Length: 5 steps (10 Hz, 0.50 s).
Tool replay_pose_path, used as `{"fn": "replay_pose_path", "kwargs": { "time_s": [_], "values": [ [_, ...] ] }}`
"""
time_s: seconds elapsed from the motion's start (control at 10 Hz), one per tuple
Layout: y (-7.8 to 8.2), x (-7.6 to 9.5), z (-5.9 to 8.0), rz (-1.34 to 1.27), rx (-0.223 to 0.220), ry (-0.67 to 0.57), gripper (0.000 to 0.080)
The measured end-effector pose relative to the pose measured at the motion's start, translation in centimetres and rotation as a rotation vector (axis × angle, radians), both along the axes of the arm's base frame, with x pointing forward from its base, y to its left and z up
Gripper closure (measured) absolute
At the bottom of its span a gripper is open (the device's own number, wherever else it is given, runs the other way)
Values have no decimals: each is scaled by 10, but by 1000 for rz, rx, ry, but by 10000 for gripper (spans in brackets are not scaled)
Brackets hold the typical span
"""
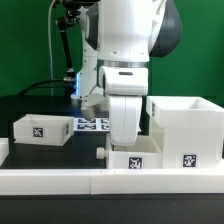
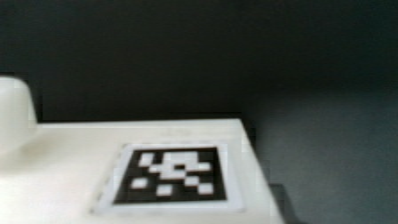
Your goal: Assemble drawer
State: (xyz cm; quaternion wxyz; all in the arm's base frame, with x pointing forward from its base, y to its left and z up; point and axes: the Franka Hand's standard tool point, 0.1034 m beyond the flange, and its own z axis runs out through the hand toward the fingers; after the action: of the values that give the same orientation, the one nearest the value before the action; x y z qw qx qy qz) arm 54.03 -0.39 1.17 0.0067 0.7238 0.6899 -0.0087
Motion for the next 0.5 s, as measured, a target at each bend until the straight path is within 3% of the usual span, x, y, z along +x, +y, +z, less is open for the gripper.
{"fn": "replay_pose_path", "kwargs": {
  "time_s": [0.5],
  "values": [
    [4,0,0,-2,2,1,758]
  ]
}}
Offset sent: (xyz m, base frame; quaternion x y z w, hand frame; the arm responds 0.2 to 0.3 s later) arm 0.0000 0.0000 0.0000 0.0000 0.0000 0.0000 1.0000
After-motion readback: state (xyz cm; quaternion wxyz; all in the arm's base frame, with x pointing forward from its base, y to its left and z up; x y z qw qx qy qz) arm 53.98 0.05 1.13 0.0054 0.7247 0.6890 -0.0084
